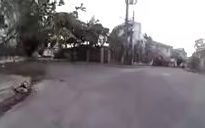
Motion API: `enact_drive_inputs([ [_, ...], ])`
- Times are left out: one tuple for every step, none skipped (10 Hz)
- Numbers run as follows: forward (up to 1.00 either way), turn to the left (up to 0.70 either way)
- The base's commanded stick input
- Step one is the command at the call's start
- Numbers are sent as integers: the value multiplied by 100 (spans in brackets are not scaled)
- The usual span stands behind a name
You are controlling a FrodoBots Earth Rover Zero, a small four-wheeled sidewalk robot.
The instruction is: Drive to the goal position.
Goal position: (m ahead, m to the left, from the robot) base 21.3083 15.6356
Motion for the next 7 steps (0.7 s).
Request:
enact_drive_inputs([
  [100,0],
  [100,22],
  [100,36],
  [100,40],
  [100,40],
  [100,40],
  [100,40],
])
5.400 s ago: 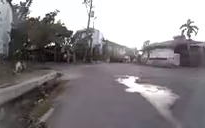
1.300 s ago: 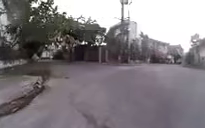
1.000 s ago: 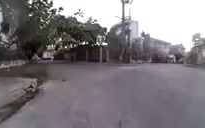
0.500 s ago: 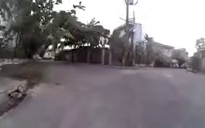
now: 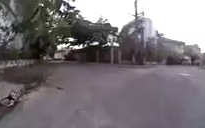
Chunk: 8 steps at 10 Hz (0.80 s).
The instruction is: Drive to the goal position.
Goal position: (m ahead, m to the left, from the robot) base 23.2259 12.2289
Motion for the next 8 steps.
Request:
enact_drive_inputs([
  [100,37],
  [100,0],
  [100,0],
  [100,0],
  [100,0],
  [100,0],
  [100,0],
  [100,0],
])
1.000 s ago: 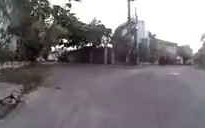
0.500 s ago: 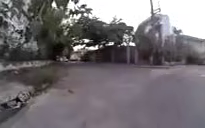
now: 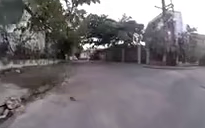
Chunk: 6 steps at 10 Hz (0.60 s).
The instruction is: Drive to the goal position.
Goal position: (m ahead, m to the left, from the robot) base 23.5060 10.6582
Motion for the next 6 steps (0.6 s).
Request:
enact_drive_inputs([
  [100,0],
  [100,0],
  [100,0],
  [100,0],
  [100,0],
  [100,0],
])
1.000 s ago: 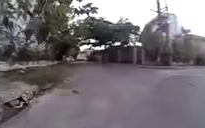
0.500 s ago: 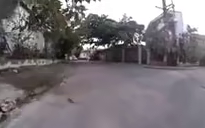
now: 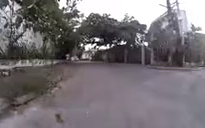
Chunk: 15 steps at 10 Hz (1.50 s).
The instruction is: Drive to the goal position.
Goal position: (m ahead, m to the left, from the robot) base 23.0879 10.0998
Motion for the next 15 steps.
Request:
enact_drive_inputs([
  [100,0],
  [100,0],
  [100,0],
  [100,0],
  [100,0],
  [100,0],
  [100,0],
  [100,0],
  [100,0],
  [100,0],
  [100,0],
  [100,0],
  [100,0],
  [100,0],
  [100,0],
])
